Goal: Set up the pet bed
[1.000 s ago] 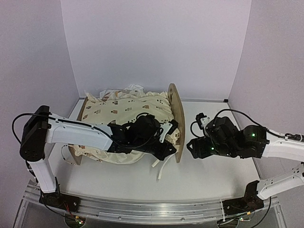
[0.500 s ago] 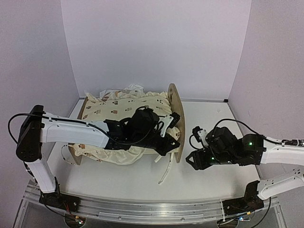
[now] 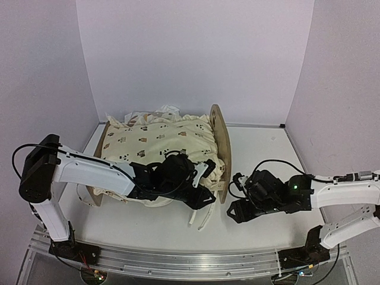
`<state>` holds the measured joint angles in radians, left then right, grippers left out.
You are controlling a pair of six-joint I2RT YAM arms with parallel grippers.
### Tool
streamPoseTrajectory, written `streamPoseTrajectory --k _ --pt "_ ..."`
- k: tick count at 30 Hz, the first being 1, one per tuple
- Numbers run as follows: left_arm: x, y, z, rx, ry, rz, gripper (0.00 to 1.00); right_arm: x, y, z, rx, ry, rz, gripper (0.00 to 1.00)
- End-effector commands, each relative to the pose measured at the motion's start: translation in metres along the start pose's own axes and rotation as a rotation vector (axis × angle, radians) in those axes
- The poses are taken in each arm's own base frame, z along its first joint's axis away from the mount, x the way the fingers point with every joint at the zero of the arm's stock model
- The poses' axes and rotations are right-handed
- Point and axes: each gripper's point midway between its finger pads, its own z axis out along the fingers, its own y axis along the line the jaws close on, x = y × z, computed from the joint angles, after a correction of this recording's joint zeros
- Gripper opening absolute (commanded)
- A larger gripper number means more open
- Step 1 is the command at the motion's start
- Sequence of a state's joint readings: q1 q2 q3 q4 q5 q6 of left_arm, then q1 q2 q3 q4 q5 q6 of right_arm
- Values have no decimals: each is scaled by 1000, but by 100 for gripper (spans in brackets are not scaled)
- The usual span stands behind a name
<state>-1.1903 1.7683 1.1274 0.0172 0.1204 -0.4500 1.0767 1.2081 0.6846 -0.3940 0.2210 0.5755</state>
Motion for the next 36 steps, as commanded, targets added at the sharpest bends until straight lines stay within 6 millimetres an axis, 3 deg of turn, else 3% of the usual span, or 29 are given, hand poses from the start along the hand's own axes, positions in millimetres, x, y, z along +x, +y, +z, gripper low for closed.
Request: streamPoseTrajectory --k 1,6,10,14,17,19,21,24,29,36 --pt "8 5 -5 -86 -1 -5 52 -8 4 1 -7 -39 31 63" --pt "18 6 -13 -145 25 8 71 -4 6 6 4 -26 20 64" --pt "22 -6 -25 -144 35 22 73 -5 9 6 14 -36 -1 63" --pt "21 -9 -46 -169 4 20 65 -7 12 5 20 -51 -19 63" --pt "20 -12 -54 -136 -30 9 47 -6 15 7 16 -52 -34 63" --pt "24 -14 -49 -113 -23 10 36 -6 16 7 15 -55 -42 63" --pt "29 -15 -38 -100 1 16 30 -6 17 6 12 -61 -44 63" --pt "30 -10 -32 -136 1 17 34 -5 19 4 -3 -66 -47 63" --pt "23 5 -46 -225 -40 8 40 1 33 7 -58 -60 -70 63" --pt "57 14 -27 -248 71 19 40 5 37 23 6 -42 -102 63"
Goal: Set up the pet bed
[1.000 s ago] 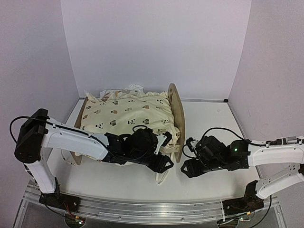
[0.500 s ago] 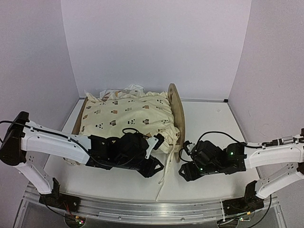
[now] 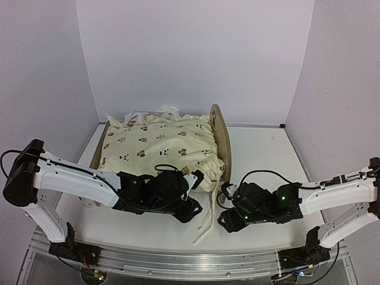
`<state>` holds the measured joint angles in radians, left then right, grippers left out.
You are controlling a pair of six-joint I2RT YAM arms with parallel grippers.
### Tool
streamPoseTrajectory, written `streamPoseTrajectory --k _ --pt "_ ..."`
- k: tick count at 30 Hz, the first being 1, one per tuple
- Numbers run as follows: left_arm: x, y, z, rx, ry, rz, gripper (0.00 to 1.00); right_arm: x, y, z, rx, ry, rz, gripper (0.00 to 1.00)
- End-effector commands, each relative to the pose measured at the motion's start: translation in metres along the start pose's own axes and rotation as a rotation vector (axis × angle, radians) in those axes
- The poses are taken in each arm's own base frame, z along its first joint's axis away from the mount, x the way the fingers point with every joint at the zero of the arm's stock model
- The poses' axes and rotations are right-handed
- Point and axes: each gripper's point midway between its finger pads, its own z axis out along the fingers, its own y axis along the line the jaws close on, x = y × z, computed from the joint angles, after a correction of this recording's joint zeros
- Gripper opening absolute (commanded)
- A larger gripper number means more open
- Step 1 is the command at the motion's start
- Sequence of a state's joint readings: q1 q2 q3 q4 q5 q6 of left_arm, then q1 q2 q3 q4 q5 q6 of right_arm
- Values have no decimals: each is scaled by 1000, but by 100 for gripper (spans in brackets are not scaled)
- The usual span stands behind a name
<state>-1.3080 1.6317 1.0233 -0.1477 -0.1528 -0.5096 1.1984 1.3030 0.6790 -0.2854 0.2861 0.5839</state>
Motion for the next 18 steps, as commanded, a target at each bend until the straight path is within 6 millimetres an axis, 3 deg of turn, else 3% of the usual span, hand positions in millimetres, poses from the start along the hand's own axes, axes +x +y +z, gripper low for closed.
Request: streamPoseTrajectory --k 1,8,18 --pt "18 0 12 -25 51 14 41 -7 4 9 45 -22 -10 63" --pt "38 -11 37 -3 112 49 41 -7 -17 6 136 -65 11 60" --pt "62 -18 64 2 185 72 39 8 -25 10 149 -29 11 58"
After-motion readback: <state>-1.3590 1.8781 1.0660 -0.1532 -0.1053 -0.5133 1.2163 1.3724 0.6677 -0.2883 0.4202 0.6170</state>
